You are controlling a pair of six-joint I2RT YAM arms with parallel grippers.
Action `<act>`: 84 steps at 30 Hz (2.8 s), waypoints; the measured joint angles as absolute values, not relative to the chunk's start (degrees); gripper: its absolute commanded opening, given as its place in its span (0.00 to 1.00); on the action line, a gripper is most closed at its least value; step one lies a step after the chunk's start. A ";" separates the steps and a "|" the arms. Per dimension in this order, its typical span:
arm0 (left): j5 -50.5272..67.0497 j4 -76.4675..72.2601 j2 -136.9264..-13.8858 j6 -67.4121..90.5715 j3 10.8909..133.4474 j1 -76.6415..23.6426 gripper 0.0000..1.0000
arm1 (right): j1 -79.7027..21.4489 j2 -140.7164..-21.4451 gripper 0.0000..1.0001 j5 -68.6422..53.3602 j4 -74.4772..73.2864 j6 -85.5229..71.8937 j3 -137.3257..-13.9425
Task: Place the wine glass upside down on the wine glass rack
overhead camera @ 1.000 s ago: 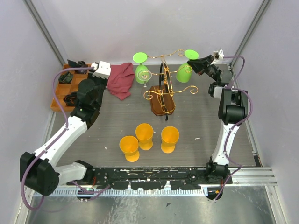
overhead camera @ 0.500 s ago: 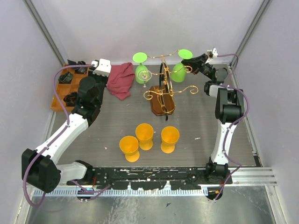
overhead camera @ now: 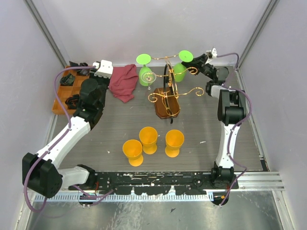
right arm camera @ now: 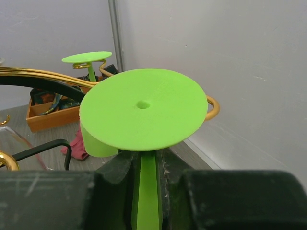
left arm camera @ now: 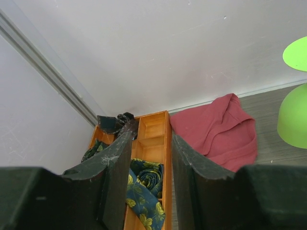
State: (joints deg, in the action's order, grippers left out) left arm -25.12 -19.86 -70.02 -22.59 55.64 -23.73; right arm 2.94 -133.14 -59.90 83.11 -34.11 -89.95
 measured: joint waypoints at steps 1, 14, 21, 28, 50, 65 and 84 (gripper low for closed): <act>-25.19 -19.84 -70.02 -22.61 55.64 -23.70 0.45 | 2.83 -133.14 0.03 -59.94 82.72 -33.71 -90.19; -25.50 -19.84 -70.02 -22.61 55.64 -23.40 0.45 | 1.17 -135.06 0.03 -56.95 75.13 -28.80 -95.11; -25.52 -19.84 -70.02 -22.61 55.64 -23.38 0.45 | 1.17 -135.50 0.02 -52.64 72.42 -26.87 -95.15; -25.52 -19.77 -70.02 -22.61 55.64 -23.33 0.45 | 1.13 -134.28 0.01 -48.82 70.89 -22.72 -92.25; -25.45 -19.18 -68.36 -20.95 54.08 -23.07 0.45 | 3.49 -128.27 0.02 -49.80 78.13 -27.16 -81.71; -25.43 -18.92 -64.31 -19.73 51.53 -23.03 0.45 | 3.07 -126.56 0.38 -49.76 81.14 -29.23 -76.95; -25.30 -16.56 -61.80 -18.85 50.04 -23.03 0.45 | 10.22 -118.24 0.44 -48.16 79.81 -29.21 -64.38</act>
